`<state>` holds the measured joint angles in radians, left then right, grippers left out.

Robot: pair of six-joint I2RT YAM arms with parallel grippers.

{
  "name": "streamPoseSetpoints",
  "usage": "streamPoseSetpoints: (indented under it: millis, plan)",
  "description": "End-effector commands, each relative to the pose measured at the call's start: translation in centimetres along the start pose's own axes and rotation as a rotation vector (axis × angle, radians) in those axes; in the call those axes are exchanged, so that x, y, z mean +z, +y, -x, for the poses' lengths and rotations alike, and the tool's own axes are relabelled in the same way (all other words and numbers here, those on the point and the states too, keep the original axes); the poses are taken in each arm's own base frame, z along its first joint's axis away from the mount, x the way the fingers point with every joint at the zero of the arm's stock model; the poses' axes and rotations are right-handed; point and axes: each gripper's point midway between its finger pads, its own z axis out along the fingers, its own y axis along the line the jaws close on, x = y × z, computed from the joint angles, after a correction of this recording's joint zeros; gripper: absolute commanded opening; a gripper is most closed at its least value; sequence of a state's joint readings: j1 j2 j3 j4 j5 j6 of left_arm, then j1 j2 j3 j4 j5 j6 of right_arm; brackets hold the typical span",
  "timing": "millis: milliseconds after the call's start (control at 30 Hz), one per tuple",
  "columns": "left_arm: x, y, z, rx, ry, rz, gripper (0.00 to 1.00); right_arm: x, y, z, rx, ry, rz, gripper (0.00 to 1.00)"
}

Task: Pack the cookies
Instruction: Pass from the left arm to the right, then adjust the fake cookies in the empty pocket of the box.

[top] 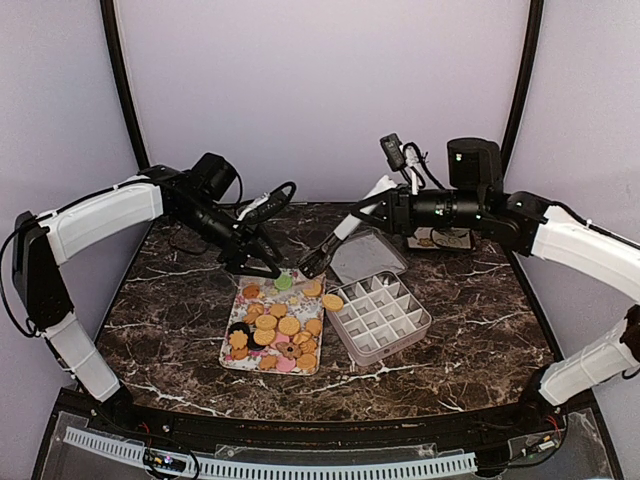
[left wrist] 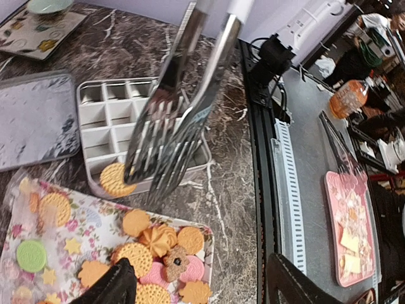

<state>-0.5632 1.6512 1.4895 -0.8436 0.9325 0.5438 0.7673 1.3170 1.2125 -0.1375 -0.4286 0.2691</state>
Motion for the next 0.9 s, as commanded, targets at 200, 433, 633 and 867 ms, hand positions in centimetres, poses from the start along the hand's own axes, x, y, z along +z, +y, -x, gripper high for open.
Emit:
streamPoseSetpoints:
  millis: [200,433,633,867]
  plan:
    - [-8.1,3.8,-3.0,-0.158,-0.084,0.275,0.77,0.6,-1.6,-3.8,-0.192,0.06,-0.292,0.27]
    - [-8.6,3.4,-5.4,-0.195,-0.089,0.288,0.78,1.8,-1.3,-5.3,-0.227,0.084,-0.308,0.28]
    - [-8.6,3.0,-5.1,-0.191,-0.107,0.265,0.78,2.5,-1.4,-5.9,-0.257,0.1,-0.331,0.38]
    - [-8.5,3.2,-5.3,-0.192,-0.099,0.265,0.78,3.3,-1.1,-6.1,-0.255,0.095,-0.316,0.39]
